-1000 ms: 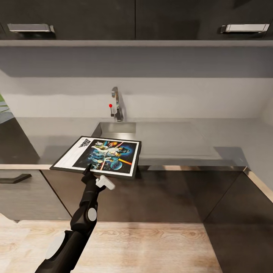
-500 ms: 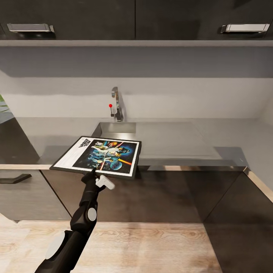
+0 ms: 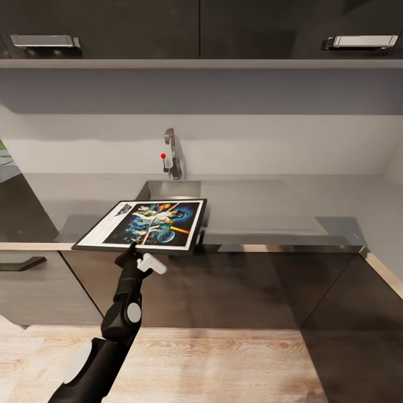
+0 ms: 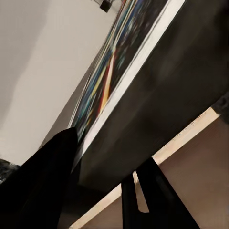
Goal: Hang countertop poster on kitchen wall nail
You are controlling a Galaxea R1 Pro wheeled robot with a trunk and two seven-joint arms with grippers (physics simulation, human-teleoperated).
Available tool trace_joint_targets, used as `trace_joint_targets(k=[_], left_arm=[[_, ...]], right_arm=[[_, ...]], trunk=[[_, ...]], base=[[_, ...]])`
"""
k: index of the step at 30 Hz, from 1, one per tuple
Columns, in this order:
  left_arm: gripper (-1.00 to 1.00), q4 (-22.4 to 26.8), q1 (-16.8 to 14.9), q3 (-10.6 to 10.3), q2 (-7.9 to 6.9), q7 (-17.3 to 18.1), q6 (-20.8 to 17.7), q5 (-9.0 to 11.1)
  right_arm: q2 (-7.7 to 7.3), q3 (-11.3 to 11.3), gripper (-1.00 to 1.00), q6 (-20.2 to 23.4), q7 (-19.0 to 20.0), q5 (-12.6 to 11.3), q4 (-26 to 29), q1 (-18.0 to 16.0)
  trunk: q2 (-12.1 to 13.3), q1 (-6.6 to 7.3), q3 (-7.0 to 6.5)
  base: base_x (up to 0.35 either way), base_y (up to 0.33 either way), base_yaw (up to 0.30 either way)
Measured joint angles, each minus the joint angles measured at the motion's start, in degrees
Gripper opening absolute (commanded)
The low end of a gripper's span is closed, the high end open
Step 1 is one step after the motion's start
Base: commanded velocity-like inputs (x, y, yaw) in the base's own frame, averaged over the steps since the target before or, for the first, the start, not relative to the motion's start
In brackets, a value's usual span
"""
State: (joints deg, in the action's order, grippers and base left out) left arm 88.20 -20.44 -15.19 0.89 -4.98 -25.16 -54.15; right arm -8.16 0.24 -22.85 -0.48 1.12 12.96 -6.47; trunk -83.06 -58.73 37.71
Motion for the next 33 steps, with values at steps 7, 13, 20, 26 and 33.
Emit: trace_joint_targets(k=[7, 13, 20, 26, 33], left_arm=[[-1.00, 0.80, 0.00, -0.42, 0.00, -0.02, -0.68, -1.89], [-1.00, 1.42, 0.00, -0.68, 0.05, 0.00, -0.82, -3.13], [-1.00, 1.62, 0.00, -0.69, 0.28, 0.05, -0.84, -3.28], [-1.00, 1.99, 0.00, -0.61, 2.62, 0.02, -0.84, -3.31], [-1.00, 2.06, 0.00, -0.50, 5.63, 0.00, -0.84, -3.38]], right_arm=[[0.00, 0.00, 1.00, 0.00, 0.00, 0.00, 0.00, 0.00], [0.00, 0.00, 1.00, 0.00, -0.01, 0.00, 0.00, 0.00], [0.00, 0.00, 1.00, 0.00, 0.00, 0.00, 0.00, 0.00], [0.00, 0.00, 1.00, 0.00, 0.00, 0.00, 0.00, 0.00], [0.00, 0.00, 1.00, 0.00, -0.01, 0.00, 0.00, 0.00]], trunk=[[0.00, 0.00, 0.00], [0.00, 0.00, 0.00], [0.00, 0.00, 0.00], [0.00, 0.00, 0.00], [0.00, 0.00, 0.00]], base=[[0.000, 0.000, 0.000], [0.000, 0.000, 0.000], [0.000, 0.000, 0.000], [0.000, 0.000, 0.000], [0.000, 0.000, 0.000]])
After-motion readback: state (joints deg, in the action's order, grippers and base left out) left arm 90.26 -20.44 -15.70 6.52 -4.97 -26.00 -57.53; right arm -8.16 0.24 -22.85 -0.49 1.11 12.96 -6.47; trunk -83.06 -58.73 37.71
